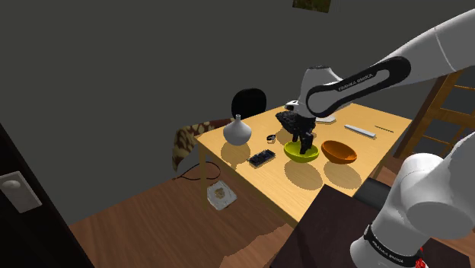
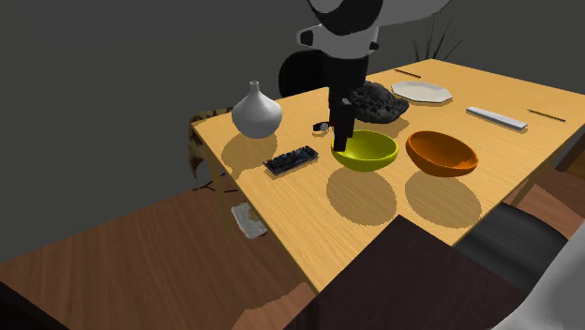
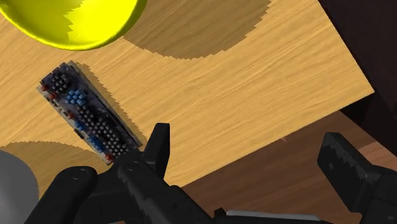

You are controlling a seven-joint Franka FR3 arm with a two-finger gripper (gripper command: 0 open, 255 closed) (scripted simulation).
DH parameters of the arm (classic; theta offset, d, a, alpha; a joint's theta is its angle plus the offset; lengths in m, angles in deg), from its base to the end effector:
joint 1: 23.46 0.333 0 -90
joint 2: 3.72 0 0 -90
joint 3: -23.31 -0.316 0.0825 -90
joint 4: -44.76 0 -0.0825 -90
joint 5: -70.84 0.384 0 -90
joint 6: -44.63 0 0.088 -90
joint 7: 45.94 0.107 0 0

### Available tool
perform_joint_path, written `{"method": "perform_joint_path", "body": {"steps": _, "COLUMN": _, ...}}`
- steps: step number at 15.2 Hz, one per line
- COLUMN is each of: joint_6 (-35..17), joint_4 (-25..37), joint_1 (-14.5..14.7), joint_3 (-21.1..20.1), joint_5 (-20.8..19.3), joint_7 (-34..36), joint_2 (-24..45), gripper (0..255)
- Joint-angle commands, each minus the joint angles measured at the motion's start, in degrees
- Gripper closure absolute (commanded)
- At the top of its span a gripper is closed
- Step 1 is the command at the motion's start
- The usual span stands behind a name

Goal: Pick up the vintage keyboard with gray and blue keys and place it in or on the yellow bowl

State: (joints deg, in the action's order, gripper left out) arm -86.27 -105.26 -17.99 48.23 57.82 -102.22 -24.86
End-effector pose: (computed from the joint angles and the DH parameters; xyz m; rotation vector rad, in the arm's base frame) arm 0.3841 -0.1350 0.3633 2.8608 1.2373 -0.0001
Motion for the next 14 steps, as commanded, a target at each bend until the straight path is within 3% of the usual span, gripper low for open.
{"method": "perform_joint_path", "body": {"steps": 1, "joint_6": -4.59, "joint_4": 1.84, "joint_1": 1.34, "joint_3": 2.60, "joint_5": 1.10, "joint_7": -5.70, "joint_2": 5.30, "gripper": 0}}
{"method": "perform_joint_path", "body": {"steps": 4, "joint_6": -10.75, "joint_4": 4.59, "joint_1": 3.75, "joint_3": 5.48, "joint_5": 5.28, "joint_7": -14.46, "joint_2": 13.24, "gripper": 0}}
{"method": "perform_joint_path", "body": {"steps": 8, "joint_6": -17.21, "joint_4": 9.53, "joint_1": 5.55, "joint_3": 6.69, "joint_5": 15.52, "joint_7": -28.83, "joint_2": 24.38, "gripper": 0}}
{"method": "perform_joint_path", "body": {"steps": 10, "joint_6": -19.44, "joint_4": 12.59, "joint_1": 4.79, "joint_3": 5.32, "joint_5": 21.49, "joint_7": -36.39, "joint_2": 29.81, "gripper": 0}}
{"method": "perform_joint_path", "body": {"steps": 14, "joint_6": -22.39, "joint_4": 19.64, "joint_1": 0.38, "joint_3": -0.30, "joint_5": 30.54, "joint_7": -49.12, "joint_2": 39.46, "gripper": 0}}
